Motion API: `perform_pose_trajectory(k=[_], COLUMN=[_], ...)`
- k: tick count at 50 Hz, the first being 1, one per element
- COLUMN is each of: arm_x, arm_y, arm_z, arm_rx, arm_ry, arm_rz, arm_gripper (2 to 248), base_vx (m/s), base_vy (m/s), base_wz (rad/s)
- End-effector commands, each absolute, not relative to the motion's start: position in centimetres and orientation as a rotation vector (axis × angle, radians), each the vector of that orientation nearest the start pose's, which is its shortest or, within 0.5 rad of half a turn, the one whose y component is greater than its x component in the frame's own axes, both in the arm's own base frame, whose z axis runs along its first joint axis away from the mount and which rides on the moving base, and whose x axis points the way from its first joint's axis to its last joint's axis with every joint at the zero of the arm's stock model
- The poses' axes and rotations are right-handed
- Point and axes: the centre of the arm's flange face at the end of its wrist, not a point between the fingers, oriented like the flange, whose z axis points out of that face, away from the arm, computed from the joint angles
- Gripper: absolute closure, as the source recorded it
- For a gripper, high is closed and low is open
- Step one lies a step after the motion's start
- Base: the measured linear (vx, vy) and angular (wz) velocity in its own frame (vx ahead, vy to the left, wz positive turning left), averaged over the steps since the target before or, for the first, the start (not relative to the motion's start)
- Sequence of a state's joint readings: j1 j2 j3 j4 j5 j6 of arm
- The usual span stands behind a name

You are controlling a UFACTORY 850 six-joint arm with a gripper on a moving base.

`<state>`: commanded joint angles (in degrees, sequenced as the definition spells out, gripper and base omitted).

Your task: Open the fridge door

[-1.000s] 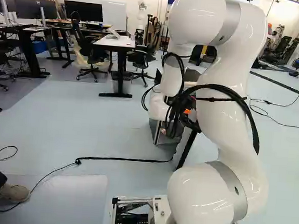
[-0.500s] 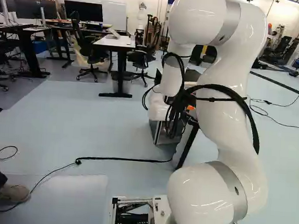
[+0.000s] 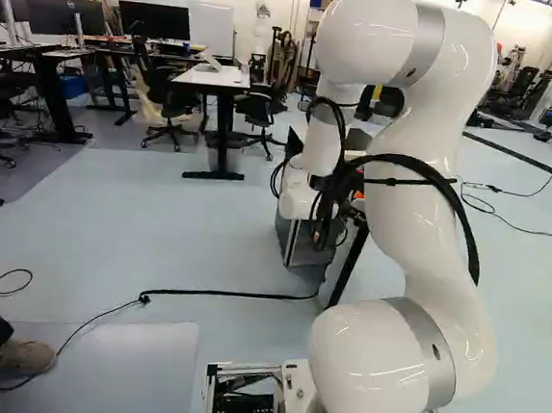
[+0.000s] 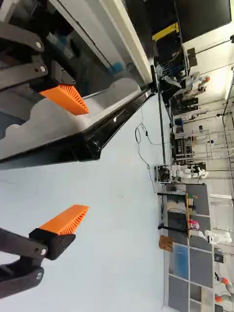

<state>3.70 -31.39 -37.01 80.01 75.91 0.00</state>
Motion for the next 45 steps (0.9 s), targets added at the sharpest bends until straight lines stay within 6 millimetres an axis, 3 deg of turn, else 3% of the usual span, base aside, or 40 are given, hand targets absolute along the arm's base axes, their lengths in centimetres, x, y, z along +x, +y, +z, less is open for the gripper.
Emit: perform_pose_trajectory(k=[45], arm_x=[42.9], arm_y=[-14.9], arm_z=[26.3], arm_rx=[1.322], arm_ry=[-1.506], arm_rz=[1.189], arm_gripper=[3], base_vx=[0.000], base_vy=[0.000], base_wz=[0.000])
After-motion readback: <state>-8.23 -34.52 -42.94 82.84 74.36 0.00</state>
